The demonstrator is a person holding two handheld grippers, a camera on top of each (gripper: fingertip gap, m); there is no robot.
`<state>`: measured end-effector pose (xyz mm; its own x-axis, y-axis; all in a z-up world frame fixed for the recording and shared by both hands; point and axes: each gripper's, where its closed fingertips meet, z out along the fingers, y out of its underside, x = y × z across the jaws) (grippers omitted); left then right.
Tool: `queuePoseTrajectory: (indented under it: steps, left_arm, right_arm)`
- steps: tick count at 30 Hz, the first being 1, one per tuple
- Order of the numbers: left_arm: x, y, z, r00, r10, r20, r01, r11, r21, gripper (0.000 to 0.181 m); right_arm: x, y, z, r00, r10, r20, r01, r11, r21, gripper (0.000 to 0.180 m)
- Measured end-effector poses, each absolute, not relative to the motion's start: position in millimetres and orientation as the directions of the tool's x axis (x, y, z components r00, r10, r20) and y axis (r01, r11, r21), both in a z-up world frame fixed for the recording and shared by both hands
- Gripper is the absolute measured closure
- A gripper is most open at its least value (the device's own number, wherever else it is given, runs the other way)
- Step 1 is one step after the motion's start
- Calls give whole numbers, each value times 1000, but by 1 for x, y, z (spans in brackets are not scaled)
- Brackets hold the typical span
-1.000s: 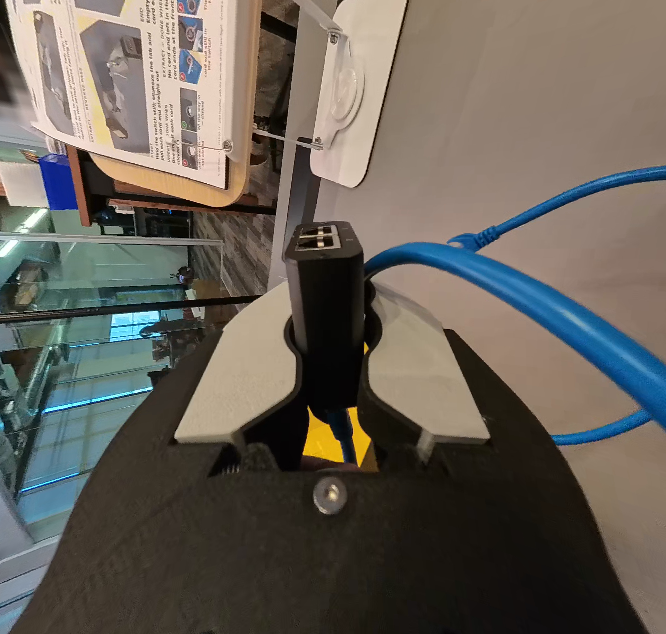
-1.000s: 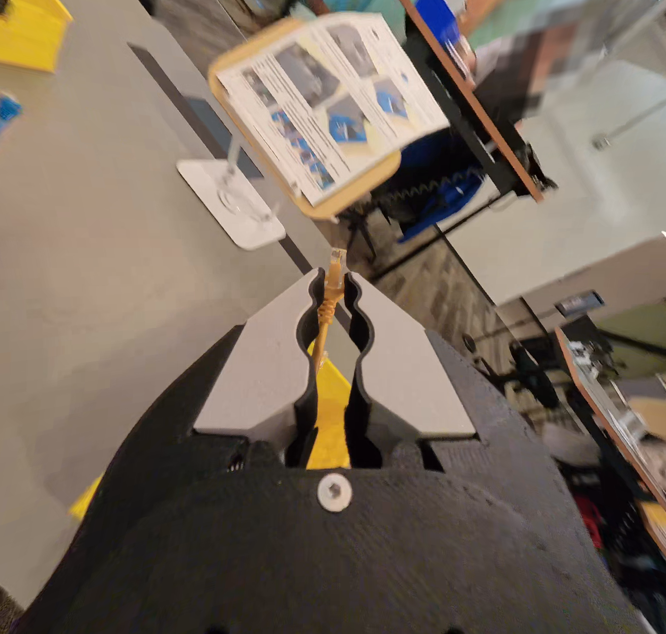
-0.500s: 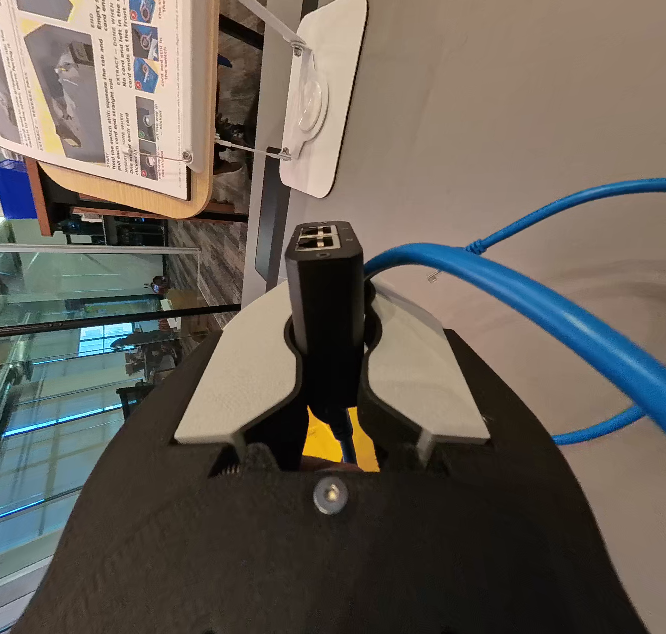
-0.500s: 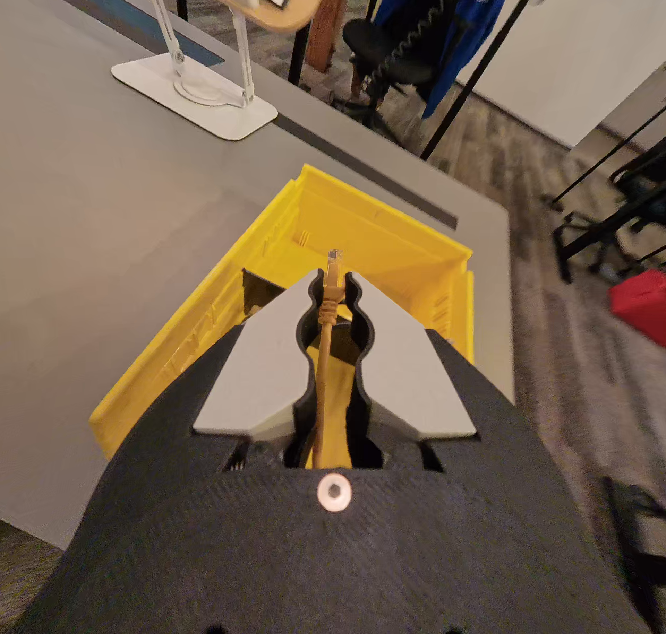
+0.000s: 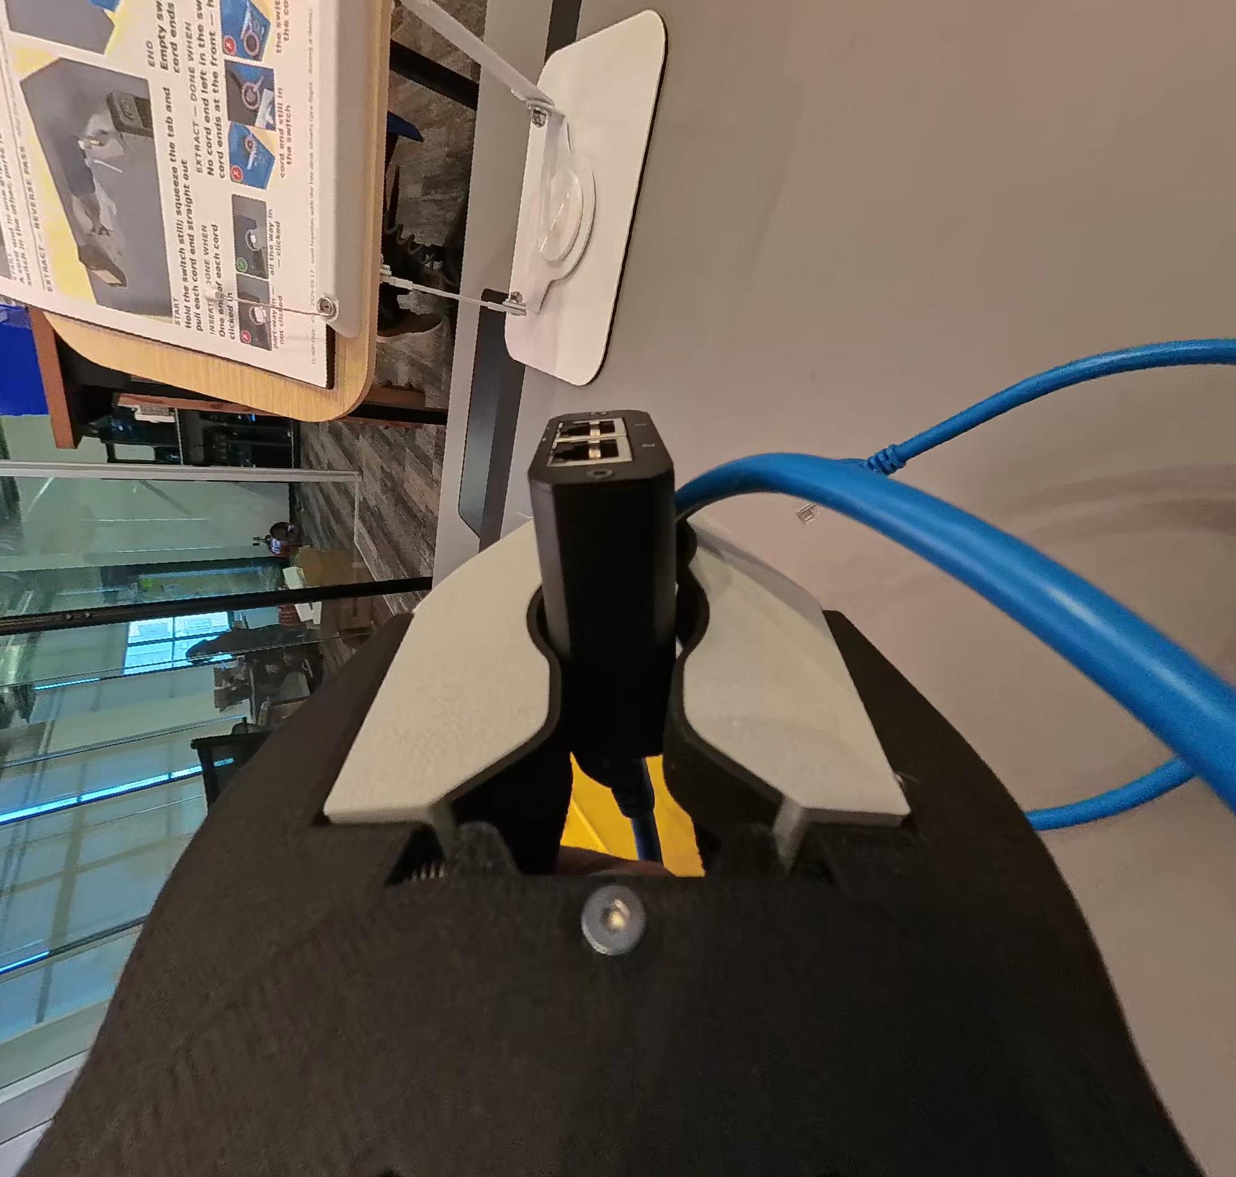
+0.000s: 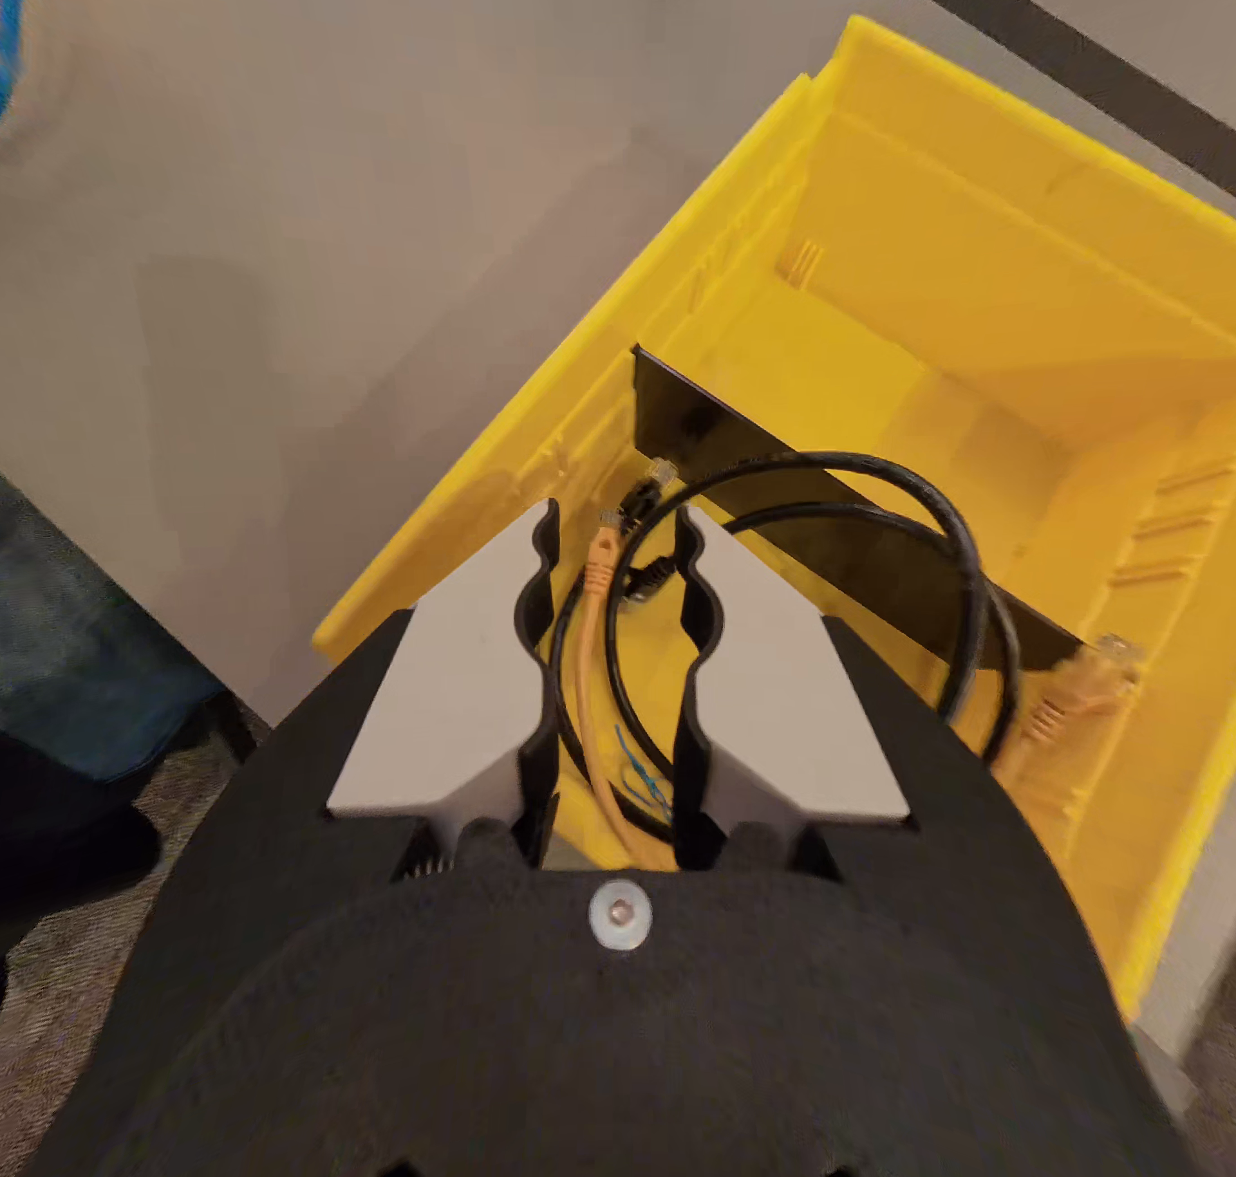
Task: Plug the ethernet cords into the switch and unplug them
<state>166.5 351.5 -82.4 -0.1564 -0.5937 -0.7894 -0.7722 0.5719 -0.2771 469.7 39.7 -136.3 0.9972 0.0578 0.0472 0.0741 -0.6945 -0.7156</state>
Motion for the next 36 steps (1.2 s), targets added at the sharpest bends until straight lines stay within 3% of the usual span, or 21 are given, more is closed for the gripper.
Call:
queuePoseTrajectory:
  steps: [5,8,10,16,20,25,32,36]
  left_arm:
    - [169,350,-81,-143,-612,-778,-752,578,-317,151]
    - [177,341,-70,-129,-629,-766,-680,619,-394,151]
    - [183,329,-59,-135,-637,-759,-599,663,-450,151]
    - [195,271,-22,-226,-654,-722,-283,754,-593,151]
    - [195,244,-14,-325,-666,-671,-170,739,-651,151]
    - [196,228,-18,-411,-629,-660,-107,752,-650,151]
    - [193,219,-20,-487,-643,-591,-70,704,-707,150]
    - [196,227,-27,-480,-633,-608,-115,732,-671,148]
  right_arm:
    - [462,37,-82,974,41,221,197,-633,-749,150]
    - [403,63,-39,949,160,271,315,-508,-802,149]
    - [350,92,-19,927,266,265,355,-394,-847,139]
    - [247,184,-23,812,525,257,398,-175,-900,122]
    - [199,217,-8,704,635,319,382,40,-923,129]
    - [170,224,7,573,709,411,383,212,-899,159]
    - [164,218,10,505,732,457,406,266,-874,162]
    - [169,222,9,515,725,456,440,233,-867,162]
